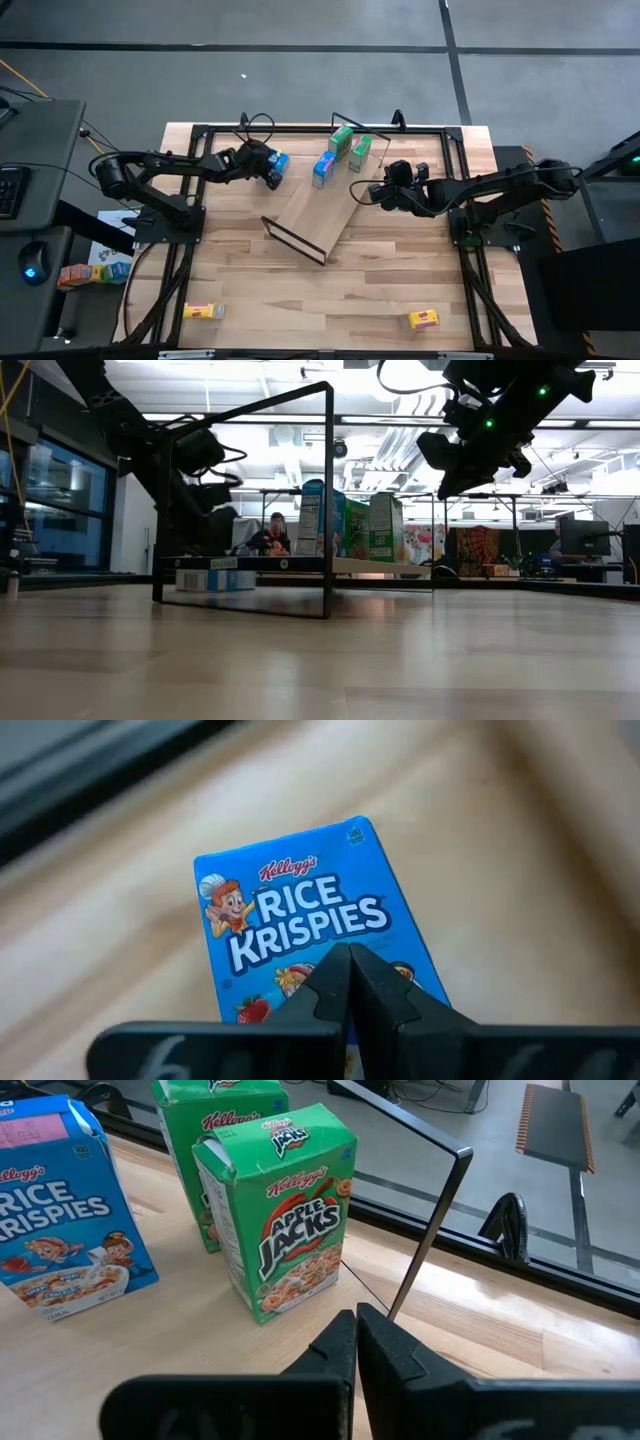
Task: Stack cereal on shelf
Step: Put the blue cereal box aligned with the other blue cereal box on the shelf
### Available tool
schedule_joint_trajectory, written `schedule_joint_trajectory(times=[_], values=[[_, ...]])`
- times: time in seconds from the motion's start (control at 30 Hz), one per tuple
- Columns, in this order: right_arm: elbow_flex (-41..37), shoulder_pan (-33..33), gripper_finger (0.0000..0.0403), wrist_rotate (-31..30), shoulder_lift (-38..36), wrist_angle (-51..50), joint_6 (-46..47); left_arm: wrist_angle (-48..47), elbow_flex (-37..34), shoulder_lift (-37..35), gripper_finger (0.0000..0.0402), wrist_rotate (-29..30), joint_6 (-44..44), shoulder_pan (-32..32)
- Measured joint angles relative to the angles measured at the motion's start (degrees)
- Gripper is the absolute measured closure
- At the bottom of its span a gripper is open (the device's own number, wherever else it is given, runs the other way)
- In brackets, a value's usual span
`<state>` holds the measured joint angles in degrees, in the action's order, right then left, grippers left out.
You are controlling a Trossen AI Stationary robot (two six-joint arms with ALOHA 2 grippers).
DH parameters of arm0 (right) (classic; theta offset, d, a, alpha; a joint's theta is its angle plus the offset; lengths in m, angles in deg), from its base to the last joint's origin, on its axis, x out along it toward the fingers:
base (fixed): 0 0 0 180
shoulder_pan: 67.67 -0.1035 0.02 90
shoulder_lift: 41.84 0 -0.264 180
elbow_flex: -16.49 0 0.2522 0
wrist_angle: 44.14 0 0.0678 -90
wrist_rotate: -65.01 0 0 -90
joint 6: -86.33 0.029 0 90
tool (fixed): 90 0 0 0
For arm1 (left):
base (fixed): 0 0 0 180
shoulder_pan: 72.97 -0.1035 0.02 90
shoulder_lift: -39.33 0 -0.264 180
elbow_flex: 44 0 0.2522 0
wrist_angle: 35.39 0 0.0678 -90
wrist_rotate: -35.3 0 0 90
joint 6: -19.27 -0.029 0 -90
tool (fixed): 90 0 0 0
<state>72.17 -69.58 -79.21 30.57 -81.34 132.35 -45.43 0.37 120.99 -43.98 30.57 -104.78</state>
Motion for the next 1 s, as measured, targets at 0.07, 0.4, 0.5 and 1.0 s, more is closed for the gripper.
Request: schedule_joint_trajectory(times=[0.07, 0.4, 0.5, 1.0], values=[[0.0, 0.0, 0.0403, 0.0, 0.0, -0.1, 0.0, -1.9, 0.0, -0.6, 0.0402, 5.2, 1.2, -0.5], [0.0, 0.0, 0.0403, -0.2, 0.0, -0.1, 0.0, -5.6, -0.1, -3.2, 0.0402, 14.5, 2.1, -0.1], [0.0, 0.0, 0.0403, -0.2, 0.0, -0.1, 0.0, -8.1, -0.1, -6.0, 0.0402, 14.4, 2.4, 1.9], [0.0, 0.0, 0.0403, -0.4, 0.0, -0.7, 0.2, 5.8, -22.7, -26.2, 0.0402, 20.6, 15.1, 11.7]])
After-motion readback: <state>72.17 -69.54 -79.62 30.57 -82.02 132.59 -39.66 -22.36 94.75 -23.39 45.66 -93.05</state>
